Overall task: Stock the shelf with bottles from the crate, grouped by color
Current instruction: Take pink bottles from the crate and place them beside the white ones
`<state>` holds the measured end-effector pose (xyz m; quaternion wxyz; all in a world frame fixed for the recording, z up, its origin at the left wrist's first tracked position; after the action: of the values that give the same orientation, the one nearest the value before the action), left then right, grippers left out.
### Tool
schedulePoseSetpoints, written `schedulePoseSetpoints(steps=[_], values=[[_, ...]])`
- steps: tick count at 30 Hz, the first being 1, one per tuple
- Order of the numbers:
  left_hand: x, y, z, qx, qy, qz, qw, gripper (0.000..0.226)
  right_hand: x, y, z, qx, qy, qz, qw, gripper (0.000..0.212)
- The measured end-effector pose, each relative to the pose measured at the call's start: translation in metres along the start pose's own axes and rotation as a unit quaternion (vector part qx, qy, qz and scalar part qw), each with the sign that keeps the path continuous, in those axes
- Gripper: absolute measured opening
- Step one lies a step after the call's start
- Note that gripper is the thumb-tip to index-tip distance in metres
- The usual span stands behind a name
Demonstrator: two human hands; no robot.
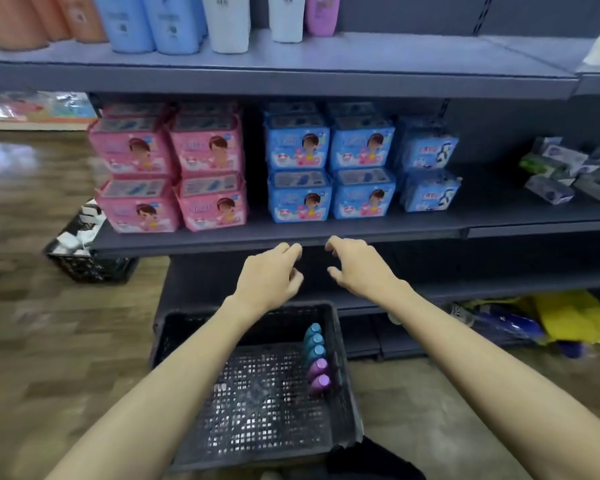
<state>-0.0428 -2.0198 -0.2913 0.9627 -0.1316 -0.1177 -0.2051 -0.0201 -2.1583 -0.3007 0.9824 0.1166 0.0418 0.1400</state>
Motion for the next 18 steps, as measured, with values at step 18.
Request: schedulePoseSetpoints(steps=[18], values=[[-0.112, 0.016, -0.204, -0.049, 0.287, 0.156, 0.944, 0.029, -0.047, -0.068, -0.222, 0.088, 0.226, -0.123, 0.962, 0.036]])
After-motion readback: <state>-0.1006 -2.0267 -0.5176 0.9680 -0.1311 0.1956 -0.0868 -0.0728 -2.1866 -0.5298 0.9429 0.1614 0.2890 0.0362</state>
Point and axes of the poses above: each hand's wrist, its own x-axis towards the middle knuckle, its own z-axis out of the back of the hand, y = z × x, the point moved 9 cm from there along x, towards the middle knuckle, and after that the axes turned 3 degrees about y, right-handed, at the moved point
